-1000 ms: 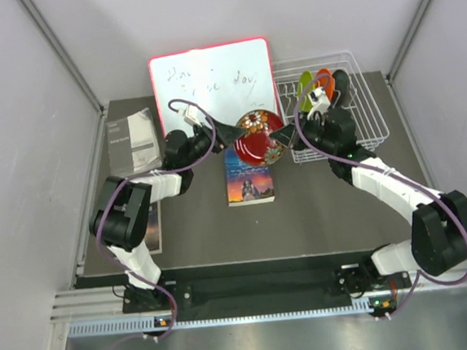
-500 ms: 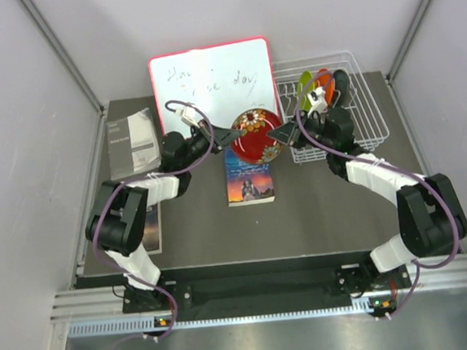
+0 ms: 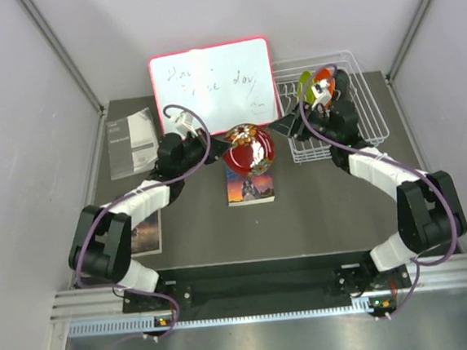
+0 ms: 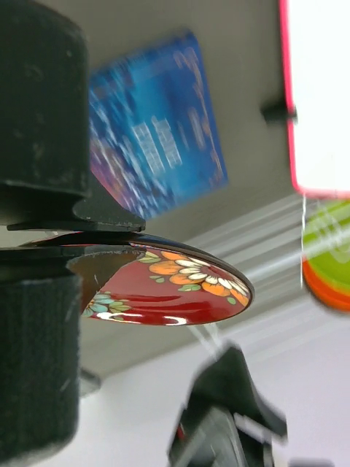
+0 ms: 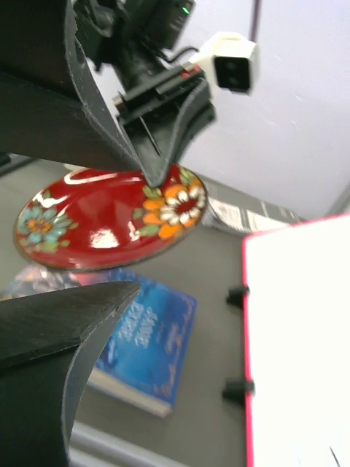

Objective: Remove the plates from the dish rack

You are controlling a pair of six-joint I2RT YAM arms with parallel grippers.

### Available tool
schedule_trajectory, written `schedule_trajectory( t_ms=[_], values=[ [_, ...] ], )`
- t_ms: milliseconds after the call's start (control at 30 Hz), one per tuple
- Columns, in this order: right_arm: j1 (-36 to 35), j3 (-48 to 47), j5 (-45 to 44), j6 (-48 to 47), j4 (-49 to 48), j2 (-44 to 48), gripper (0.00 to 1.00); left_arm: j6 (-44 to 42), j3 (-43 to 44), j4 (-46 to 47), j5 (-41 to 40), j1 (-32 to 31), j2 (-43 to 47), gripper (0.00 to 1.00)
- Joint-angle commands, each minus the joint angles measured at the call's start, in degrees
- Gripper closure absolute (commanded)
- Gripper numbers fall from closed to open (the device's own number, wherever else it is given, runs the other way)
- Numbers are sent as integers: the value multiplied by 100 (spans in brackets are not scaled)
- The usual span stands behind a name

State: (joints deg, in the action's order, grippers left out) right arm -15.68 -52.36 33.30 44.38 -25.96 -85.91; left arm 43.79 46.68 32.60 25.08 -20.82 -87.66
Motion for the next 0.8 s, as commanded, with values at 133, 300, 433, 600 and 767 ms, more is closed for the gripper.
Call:
schedule_trajectory(
  t_ms=[133, 300, 433, 600, 767],
  values=[
    [794, -810, -692, -1229, 1406, 461, 38, -863, -596, -1897, -1242, 868, 1644, 100],
    [997, -1477, -1422, -1818, 2146, 216, 38, -1074, -1072, -2399, -1848, 1115, 2208, 100],
    [1076, -1962, -1730, -2047, 2455, -214, 38, -1057, -1424, -2355, -2112, 1133, 2376, 100],
    [1120, -2690, -1950, -2249, 2822, -681, 38, -1109, -1670, -2477, -2455, 1133, 2438, 100],
    [1138, -3166, -2143, -2451, 3017, -1155, 37, -1153, -1837, -2539, -2816, 1133, 2341, 100]
  ],
)
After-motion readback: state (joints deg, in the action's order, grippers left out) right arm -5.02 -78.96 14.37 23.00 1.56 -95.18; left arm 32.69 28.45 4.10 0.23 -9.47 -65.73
